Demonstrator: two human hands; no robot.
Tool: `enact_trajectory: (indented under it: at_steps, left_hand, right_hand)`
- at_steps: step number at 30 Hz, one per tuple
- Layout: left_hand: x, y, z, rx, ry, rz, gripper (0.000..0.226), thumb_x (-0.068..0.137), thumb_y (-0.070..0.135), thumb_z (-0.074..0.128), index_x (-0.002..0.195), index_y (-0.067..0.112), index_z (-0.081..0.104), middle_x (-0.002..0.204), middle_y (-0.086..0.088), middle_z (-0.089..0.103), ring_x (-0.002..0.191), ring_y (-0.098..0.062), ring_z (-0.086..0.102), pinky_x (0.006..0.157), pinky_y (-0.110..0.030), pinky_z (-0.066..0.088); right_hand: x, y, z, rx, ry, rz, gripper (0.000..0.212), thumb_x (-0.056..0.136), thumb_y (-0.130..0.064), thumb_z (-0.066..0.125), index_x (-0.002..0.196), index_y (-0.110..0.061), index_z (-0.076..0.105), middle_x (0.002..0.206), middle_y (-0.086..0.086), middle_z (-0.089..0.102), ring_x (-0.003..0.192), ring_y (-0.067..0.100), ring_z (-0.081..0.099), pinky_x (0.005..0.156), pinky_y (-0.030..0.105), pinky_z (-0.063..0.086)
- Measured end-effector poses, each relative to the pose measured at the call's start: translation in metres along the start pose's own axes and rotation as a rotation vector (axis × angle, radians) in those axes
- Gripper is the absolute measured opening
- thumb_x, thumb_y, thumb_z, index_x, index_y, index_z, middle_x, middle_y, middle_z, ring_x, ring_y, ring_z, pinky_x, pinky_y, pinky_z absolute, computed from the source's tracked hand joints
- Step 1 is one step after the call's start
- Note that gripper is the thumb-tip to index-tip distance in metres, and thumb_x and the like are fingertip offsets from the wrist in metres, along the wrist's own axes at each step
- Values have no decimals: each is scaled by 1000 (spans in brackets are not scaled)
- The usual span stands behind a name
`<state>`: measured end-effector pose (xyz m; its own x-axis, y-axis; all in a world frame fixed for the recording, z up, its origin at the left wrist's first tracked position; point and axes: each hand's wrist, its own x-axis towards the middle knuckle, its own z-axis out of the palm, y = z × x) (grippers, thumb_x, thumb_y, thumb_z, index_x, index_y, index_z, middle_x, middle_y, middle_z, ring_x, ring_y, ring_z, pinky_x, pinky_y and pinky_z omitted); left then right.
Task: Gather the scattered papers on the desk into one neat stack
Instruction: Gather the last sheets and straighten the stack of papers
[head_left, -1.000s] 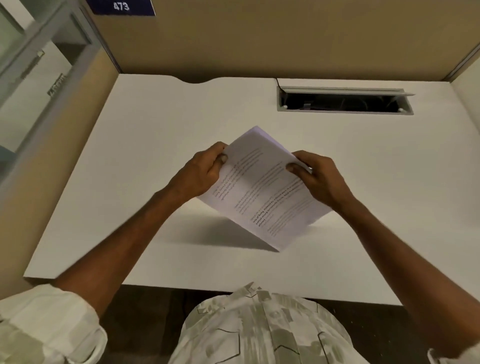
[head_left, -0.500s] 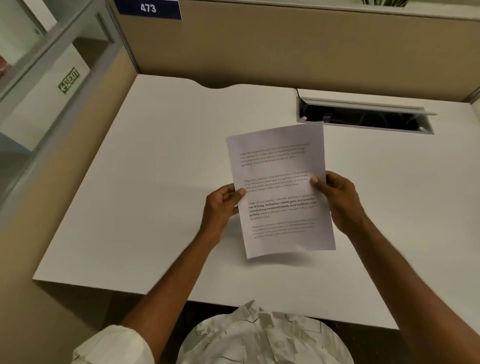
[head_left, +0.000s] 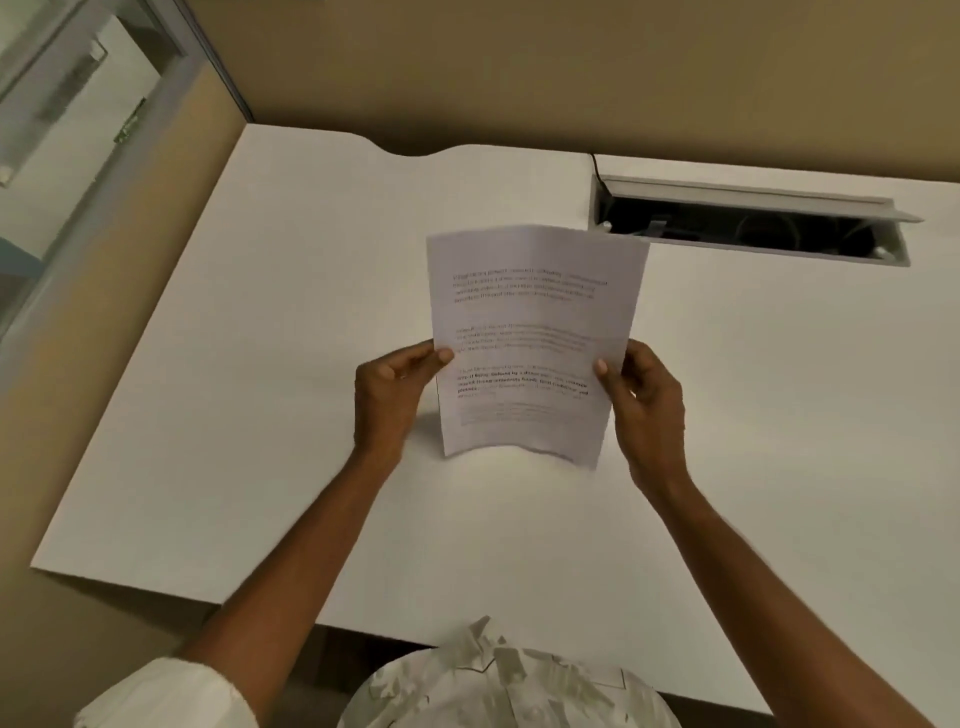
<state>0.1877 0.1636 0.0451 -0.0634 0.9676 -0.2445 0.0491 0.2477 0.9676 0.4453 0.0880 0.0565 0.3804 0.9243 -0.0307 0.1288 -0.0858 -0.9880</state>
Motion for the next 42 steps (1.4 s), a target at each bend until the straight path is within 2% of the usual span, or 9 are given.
enact_trajectory:
  at_steps: [5, 10, 15, 18, 22, 29, 33, 38, 42]
  left_hand:
    - [1, 31, 0, -46, -39, 238, 26, 85, 35, 83, 112, 33, 81, 112, 4, 80, 107, -18, 76, 93, -31, 59]
    - [0, 10, 2, 56, -75, 195, 28, 89, 22, 81, 116, 21, 80, 113, 3, 80, 110, -16, 74, 98, -36, 58]
    - [3, 6, -5, 28, -72, 209, 23, 88, 25, 81, 109, 34, 82, 108, 4, 81, 106, -20, 76, 93, -37, 60]
    - [7, 7, -6, -38, -89, 203, 20, 87, 21, 82, 104, 32, 83, 104, 0, 81, 101, -25, 77, 89, -40, 62]
    - [34, 18, -9, -66, -84, 120, 19, 83, 20, 85, 101, 27, 84, 102, -5, 82, 94, -26, 79, 82, -33, 63]
    - [120, 47, 0, 24, -112, -80, 17, 80, 11, 87, 95, 14, 79, 92, -1, 82, 88, -21, 80, 73, -25, 63]
    - [177, 53, 16, 99, -146, -95, 30, 81, 7, 86, 108, 0, 78, 101, -11, 81, 89, -20, 80, 80, -30, 64]
    - [244, 48, 41, 89, -151, -152, 33, 82, 6, 85, 112, -4, 75, 106, -14, 79, 88, -20, 79, 79, -26, 63]
    - [288, 41, 59, 135, -152, -165, 32, 86, 8, 83, 115, -2, 75, 110, -16, 78, 95, -27, 78, 89, -36, 62]
  right_hand:
    - [9, -8, -7, 14, 80, -200, 19, 105, -12, 60, 117, -22, 71, 114, -10, 76, 103, 13, 71, 89, 24, 58]
    - [11, 28, -9, -177, -7, -173, 18, 106, -9, 58, 120, -13, 70, 104, -20, 74, 92, 7, 69, 80, 20, 52]
    - [14, 44, -19, -281, -7, -230, 16, 102, -9, 65, 113, -15, 74, 95, -23, 72, 85, -2, 67, 76, 14, 50]
    - [21, 46, -22, -190, -7, -131, 14, 96, -9, 73, 107, -16, 79, 92, -27, 75, 84, -3, 69, 73, 12, 50]
    - [43, 33, -22, -12, -68, -35, 25, 93, -7, 73, 104, -27, 80, 101, -10, 81, 93, 6, 74, 80, 18, 56]
    - [100, 26, 11, 102, -55, 293, 25, 88, -17, 83, 112, -12, 79, 104, 13, 81, 104, 36, 76, 99, 58, 58]
    - [143, 26, 35, 110, 49, 392, 25, 86, -14, 85, 109, -10, 79, 98, 10, 82, 103, 34, 77, 97, 54, 60]
    - [199, 35, 54, 33, 188, 416, 25, 84, -17, 87, 107, -10, 79, 94, 9, 82, 97, 36, 78, 95, 53, 61]
    - [237, 42, 65, -115, 280, 443, 30, 80, -26, 90, 105, -14, 79, 91, 2, 81, 87, 25, 77, 95, 48, 61]
